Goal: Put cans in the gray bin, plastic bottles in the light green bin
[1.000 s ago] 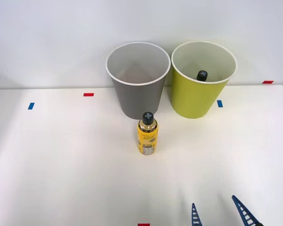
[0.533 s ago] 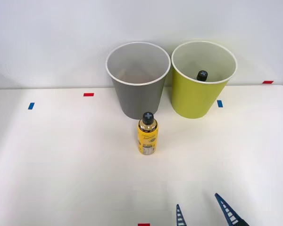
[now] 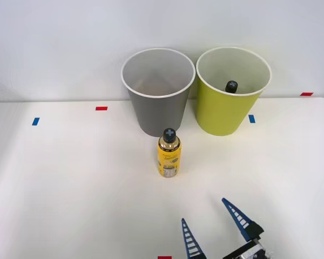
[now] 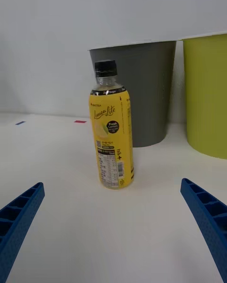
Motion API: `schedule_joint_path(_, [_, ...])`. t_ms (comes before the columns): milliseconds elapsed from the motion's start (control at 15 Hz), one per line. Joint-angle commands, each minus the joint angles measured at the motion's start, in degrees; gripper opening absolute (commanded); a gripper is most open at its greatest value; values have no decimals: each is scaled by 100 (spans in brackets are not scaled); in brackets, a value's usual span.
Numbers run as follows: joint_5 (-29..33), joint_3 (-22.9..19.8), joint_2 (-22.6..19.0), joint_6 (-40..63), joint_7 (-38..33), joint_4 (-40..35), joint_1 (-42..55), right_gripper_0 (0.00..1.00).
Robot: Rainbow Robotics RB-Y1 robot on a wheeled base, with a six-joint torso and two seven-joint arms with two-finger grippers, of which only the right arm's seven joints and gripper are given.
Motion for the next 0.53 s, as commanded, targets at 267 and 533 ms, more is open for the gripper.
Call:
schedule_joint_path(267, [-544,165,-123,303,294,36,-611,100])
schedule_joint_path(533, [-738,174,123,681,496,89,-945,100])
